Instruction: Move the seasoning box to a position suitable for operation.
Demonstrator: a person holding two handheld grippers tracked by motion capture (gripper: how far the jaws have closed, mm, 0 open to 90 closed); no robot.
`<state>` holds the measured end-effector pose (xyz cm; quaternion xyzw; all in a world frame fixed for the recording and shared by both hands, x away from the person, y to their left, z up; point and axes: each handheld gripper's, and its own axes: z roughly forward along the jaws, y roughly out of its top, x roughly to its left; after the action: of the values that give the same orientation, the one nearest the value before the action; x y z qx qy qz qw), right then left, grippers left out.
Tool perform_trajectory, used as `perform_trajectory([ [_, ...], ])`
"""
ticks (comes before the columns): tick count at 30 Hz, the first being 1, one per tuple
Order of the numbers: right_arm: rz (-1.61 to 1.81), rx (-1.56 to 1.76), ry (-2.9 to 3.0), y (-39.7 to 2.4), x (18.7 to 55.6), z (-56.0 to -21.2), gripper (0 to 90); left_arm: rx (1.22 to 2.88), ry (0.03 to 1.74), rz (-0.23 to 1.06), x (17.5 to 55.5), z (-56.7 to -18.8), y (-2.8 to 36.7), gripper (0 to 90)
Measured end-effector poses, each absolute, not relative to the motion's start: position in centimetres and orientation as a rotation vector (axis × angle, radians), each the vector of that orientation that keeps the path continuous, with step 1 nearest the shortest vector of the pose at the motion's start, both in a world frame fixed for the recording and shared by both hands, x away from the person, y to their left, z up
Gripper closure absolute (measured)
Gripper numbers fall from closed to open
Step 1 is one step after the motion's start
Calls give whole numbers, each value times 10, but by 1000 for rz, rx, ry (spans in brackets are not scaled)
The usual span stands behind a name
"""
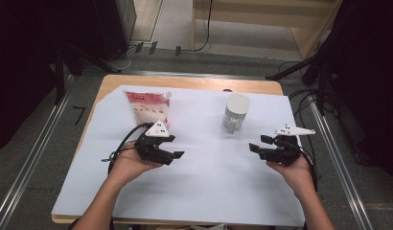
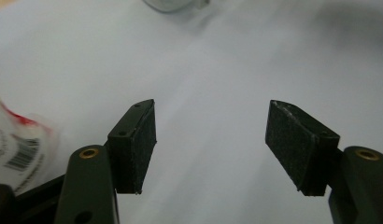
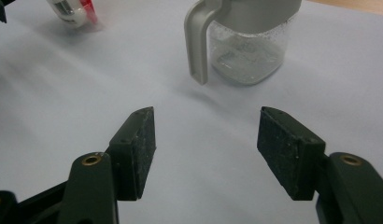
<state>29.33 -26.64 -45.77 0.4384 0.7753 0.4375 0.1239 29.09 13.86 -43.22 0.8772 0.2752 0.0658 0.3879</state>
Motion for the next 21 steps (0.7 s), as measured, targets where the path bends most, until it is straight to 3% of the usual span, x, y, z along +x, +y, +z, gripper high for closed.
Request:
perform_trajectory([
  [11,1232,1222,2279,-261,296,-459,400,2229,705,139,292,-431,138,337],
  [16,1233,1227,2272,-261,300,-458,454,2219,707,160,289,-429,140,427],
  [21,1268,1250,2247,-259,307,-455,531,2209,726,155,288,-425,140,363],
])
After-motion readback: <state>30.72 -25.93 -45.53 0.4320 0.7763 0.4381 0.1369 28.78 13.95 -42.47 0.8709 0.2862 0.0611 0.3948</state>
